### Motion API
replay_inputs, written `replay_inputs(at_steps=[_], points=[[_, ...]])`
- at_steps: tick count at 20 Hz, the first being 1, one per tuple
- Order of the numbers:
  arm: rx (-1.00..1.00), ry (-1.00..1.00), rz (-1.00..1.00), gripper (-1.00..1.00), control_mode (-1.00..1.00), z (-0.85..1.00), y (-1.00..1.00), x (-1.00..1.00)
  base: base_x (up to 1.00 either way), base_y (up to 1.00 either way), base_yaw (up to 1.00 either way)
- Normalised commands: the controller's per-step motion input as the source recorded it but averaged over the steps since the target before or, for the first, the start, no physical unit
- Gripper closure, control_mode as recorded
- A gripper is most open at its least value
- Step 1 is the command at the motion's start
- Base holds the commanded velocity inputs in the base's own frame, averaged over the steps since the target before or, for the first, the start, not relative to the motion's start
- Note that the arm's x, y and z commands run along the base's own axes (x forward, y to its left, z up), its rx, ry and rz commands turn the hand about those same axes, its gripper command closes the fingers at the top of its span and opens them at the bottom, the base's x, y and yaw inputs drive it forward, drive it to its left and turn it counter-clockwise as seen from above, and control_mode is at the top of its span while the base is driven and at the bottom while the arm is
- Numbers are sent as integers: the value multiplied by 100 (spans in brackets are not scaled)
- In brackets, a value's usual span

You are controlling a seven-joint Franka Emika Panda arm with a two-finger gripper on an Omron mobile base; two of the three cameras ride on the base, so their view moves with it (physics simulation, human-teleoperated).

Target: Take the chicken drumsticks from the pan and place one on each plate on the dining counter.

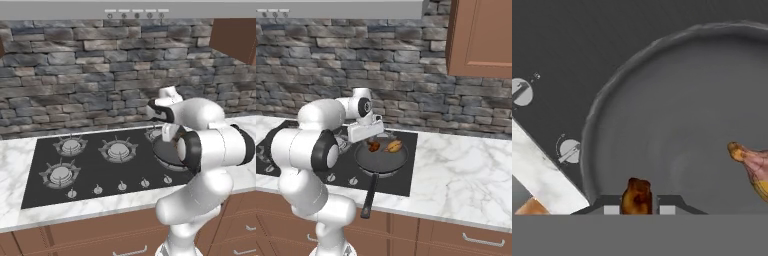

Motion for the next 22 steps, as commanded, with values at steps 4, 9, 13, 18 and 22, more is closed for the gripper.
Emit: replay_inputs(at_steps=[4, 9, 13, 18, 22], points=[[-1, -26, 23, 100, -100, 26, 7, -55, 0, 0, 0], [-1, -31, 23, 100, -100, 30, 9, -52, 0, 0, 0], [0, -10, 23, 100, -100, 32, 0, -44, 0, 0, 0], [0, 0, 3, 100, -100, 2, 0, -4, 0, 0, 0], [0, 0, 0, 100, -100, 0, 0, 0, 0, 0, 0]])
